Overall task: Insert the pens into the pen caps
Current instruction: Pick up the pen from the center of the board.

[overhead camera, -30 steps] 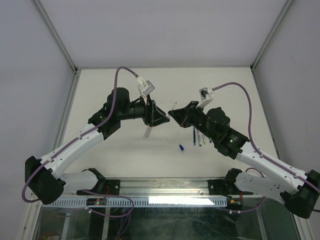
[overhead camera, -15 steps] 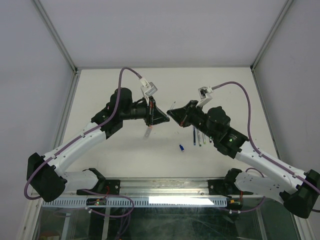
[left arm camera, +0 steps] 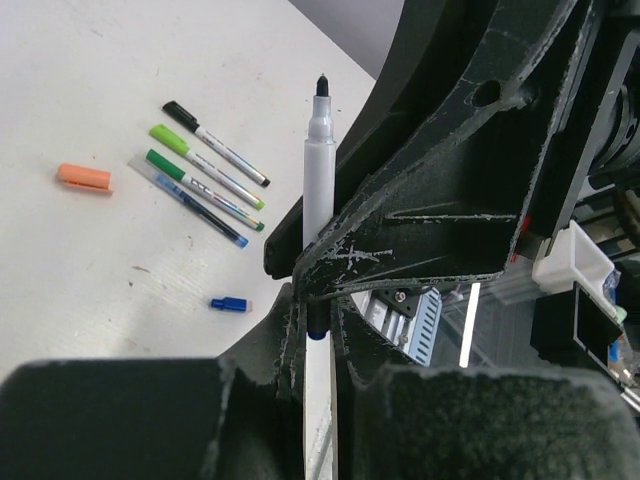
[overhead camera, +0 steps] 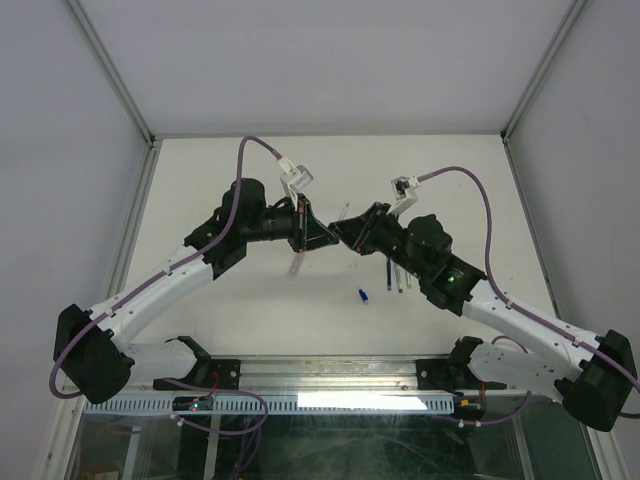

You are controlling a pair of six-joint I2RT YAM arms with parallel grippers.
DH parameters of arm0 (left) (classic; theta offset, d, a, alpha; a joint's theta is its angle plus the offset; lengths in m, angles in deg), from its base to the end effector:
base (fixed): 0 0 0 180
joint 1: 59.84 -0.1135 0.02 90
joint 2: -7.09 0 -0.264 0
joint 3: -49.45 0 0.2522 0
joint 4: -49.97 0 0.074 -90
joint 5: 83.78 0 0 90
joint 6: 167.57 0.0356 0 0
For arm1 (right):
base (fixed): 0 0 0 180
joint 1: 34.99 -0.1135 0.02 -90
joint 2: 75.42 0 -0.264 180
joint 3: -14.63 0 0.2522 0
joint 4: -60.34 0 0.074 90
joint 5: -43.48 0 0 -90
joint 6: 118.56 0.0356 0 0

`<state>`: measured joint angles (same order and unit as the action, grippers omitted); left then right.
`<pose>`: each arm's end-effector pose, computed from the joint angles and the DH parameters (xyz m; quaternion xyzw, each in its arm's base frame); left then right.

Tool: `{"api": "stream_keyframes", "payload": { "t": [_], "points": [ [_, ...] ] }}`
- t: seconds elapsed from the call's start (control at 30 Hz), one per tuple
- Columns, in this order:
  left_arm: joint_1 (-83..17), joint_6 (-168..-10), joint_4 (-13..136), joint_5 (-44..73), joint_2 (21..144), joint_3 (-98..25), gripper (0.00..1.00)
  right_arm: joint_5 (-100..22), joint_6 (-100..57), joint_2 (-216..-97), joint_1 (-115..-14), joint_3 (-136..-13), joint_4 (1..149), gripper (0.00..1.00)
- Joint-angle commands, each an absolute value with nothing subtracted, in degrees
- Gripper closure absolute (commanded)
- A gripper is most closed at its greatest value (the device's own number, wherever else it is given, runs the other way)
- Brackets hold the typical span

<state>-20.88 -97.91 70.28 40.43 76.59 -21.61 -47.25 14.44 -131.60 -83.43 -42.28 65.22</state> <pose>0.2033 -0.1901 0.3344 0.2947 0.7389 -0.4832 0.3655 0.1559 0.1752 0.3281 -0.0304 0.7316 0.4843 0.4788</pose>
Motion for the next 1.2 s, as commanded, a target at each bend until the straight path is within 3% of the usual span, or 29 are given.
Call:
{"api": "stream_keyframes", "payload": {
  "t": [0.0,0.17,0.27,0.7,0.87,0.97,1.17],
  "points": [
    [-20.52,-104.89,62.15,37.90,75.01,-19.89,1.00,-44.18,17.11,-132.43,-83.68,-40.85,60.06,0.80],
    [-20.49,-108.98,58.84,33.52,73.99,-16.77,1.00,-42.44,18.36,-133.11,-83.69,-40.77,58.95,0.84],
    [-20.49,-109.93,57.76,32.77,73.83,-16.47,1.00,-41.94,19.47,-133.24,-83.77,-40.62,57.97,0.96],
    [-20.49,-114.91,55.07,28.31,73.25,-16.80,1.00,-41.38,21.15,-136.14,-83.85,-42.42,56.46,0.90],
    [-20.47,-115.70,54.84,27.29,73.29,-16.58,1.00,-41.55,21.27,-136.24,-83.91,-42.44,56.34,1.00],
    [-20.51,-114.58,58.27,25.95,73.89,-17.90,0.90,-44.58,19.86,-135.02,-83.89,-43.77,61.07,1.00],
    [-20.58,-109.57,64.06,22.18,73.25,-19.07,0.49,-56.74,17.64,-129.89,-83.24,-43.69,75.38,1.00]
  ]
}}
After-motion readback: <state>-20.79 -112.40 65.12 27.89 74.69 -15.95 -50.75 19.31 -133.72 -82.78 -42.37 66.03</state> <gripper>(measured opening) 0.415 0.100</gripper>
